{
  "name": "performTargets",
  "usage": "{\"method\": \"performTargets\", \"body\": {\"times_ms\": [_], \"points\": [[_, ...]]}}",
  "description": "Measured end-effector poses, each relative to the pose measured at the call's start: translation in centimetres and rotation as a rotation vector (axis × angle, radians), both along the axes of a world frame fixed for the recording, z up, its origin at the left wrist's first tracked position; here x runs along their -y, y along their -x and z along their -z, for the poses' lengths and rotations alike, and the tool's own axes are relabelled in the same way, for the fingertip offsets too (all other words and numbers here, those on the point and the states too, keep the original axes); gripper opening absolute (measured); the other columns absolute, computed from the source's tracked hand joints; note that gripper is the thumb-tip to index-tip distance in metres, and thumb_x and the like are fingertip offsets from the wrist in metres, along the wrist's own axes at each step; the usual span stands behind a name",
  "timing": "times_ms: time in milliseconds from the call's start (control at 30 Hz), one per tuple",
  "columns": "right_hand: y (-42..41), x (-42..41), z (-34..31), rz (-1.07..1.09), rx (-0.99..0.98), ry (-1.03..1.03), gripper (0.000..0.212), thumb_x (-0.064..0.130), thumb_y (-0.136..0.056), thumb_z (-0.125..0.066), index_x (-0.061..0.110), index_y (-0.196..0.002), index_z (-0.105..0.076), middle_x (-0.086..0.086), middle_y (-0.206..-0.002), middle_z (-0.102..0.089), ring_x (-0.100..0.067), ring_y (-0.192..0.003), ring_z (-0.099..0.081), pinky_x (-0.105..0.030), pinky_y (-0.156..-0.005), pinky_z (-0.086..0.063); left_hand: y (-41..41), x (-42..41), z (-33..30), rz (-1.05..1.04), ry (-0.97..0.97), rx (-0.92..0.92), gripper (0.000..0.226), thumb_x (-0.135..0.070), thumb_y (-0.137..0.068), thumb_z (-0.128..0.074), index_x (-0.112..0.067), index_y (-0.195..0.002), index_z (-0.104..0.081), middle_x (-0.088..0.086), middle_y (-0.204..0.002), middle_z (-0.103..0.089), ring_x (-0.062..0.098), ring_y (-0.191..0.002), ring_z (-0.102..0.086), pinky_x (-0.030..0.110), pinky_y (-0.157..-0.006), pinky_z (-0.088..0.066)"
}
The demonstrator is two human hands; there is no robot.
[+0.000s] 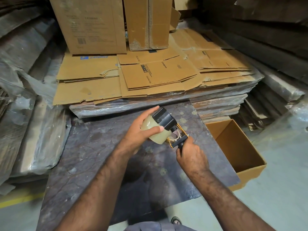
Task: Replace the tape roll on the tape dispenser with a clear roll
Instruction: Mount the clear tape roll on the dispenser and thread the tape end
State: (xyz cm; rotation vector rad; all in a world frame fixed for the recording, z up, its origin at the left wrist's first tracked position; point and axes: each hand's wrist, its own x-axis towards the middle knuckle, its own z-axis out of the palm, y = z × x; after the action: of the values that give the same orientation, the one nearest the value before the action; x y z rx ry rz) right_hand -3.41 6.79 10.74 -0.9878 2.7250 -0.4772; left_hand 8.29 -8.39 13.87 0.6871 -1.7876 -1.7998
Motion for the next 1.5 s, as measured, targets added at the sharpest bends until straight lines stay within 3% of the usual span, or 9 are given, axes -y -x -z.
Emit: {"method": "performTargets", "body": {"times_ms": [133,267,467,733,867,1000,1100,1333,1500], "points": [[0.0,-0.3,0.3,-0.009,0.003,-0.017,0.025,0.031,-0.097,-0.051,0.01,-0.109,-0.043,-0.017,-0.104,-0.073,-0.041,-0.098,-0.069,-0.047,-0.076,-0.055,0.2,1.3,-0.9,0.0,0.184,0.087,0.079,-0.052,-0.06,-0.09,-0.056,-0.132,-0.058,0.002,-0.135,-0.055,0.013,-0.129,-0.055,0.042,-0.112,-0.046],[-0.4,0.0,0.2,-0.007,0.016,0.007,0.026,0.031,-0.097,-0.053,0.01,-0.109,-0.042,-0.018,-0.104,-0.072,-0.042,-0.099,-0.069,-0.046,-0.075,-0.053,1.7,-0.2,-0.5,-0.203,0.357,0.186,0.082,-0.072,-0.046,-0.086,-0.055,-0.122,-0.063,-0.009,-0.123,-0.055,0.005,-0.121,-0.055,0.036,-0.111,-0.044],[-0.2,0.3,0.5,-0.063,-0.031,-0.002,0.021,0.026,-0.099,-0.047,0.017,-0.096,-0.029,-0.015,-0.099,-0.073,-0.041,-0.093,-0.07,-0.046,-0.072,-0.053,3.2,-0.5,0.2,-0.38,0.163,0.232,0.069,-0.083,-0.048,-0.079,-0.051,-0.109,-0.07,-0.009,-0.118,-0.063,0.009,-0.111,-0.064,0.038,-0.096,-0.055],[-0.2,0.5,1.6,-0.128,-0.071,-0.086,0.016,0.022,-0.098,-0.048,0.012,-0.109,-0.041,-0.013,-0.103,-0.073,-0.041,-0.095,-0.071,-0.04,-0.067,-0.045,2.6,0.7,1.0,-0.361,-0.319,0.169,0.022,-0.024,-0.071,-0.089,-0.019,-0.09,-0.079,0.011,-0.095,-0.076,0.02,-0.065,-0.07,0.03,-0.056,-0.055],[0.5,0.6,1.1,-0.136,-0.038,-0.123,0.023,0.026,-0.096,-0.049,0.011,-0.113,-0.046,-0.016,-0.107,-0.073,-0.041,-0.1,-0.069,-0.043,-0.075,-0.052,1.7,0.7,0.6,-0.223,-0.376,0.195,0.051,-0.041,-0.069,-0.091,-0.026,-0.114,-0.073,0.016,-0.115,-0.074,0.022,-0.081,-0.073,0.032,-0.067,-0.057],[1.9,0.8,-0.4,-0.137,0.023,-0.122,0.037,0.038,-0.088,-0.058,0.012,-0.115,-0.057,-0.016,-0.103,-0.073,-0.039,-0.096,-0.069,-0.043,-0.078,-0.058,-1.1,1.7,0.4,0.18,-0.009,0.294,0.127,-0.039,-0.05,-0.101,-0.059,-0.15,-0.025,0.006,-0.152,-0.042,0.024,-0.129,-0.056,0.04,-0.102,-0.052],[2.5,1.0,-1.1,-0.177,0.039,-0.136,0.035,0.041,-0.088,-0.063,0.015,-0.111,-0.06,-0.01,-0.097,-0.072,-0.033,-0.087,-0.069,-0.038,-0.073,-0.057,-2.1,1.8,-0.6,0.295,0.469,0.517,0.142,-0.048,-0.048,-0.1,-0.068,-0.149,-0.001,-0.012,-0.164,-0.013,0.017,-0.146,-0.03,0.046,-0.111,-0.046],[2.4,1.7,-1.6,-0.273,0.023,-0.159,0.033,0.044,-0.088,-0.064,0.017,-0.108,-0.062,-0.006,-0.097,-0.071,-0.027,-0.087,-0.068,-0.035,-0.075,-0.057,-2.8,3.1,0.2,0.166,0.769,0.435,0.13,-0.074,-0.041,-0.089,-0.061,-0.151,-0.022,-0.021,-0.163,-0.01,0.008,-0.151,-0.022,0.049,-0.12,-0.032],[2.4,1.8,-1.9,-0.327,0.015,-0.179,0.041,0.047,-0.084,-0.062,0.016,-0.112,-0.058,-0.003,-0.091,-0.066,-0.026,-0.082,-0.066,-0.034,-0.068,-0.055,-3.3,2.4,-0.3,0.086,0.856,0.249,0.126,-0.066,-0.042,-0.094,-0.034,-0.152,-0.042,-0.019,-0.162,-0.029,-0.003,-0.149,-0.026,0.016,-0.118,-0.021]]}}
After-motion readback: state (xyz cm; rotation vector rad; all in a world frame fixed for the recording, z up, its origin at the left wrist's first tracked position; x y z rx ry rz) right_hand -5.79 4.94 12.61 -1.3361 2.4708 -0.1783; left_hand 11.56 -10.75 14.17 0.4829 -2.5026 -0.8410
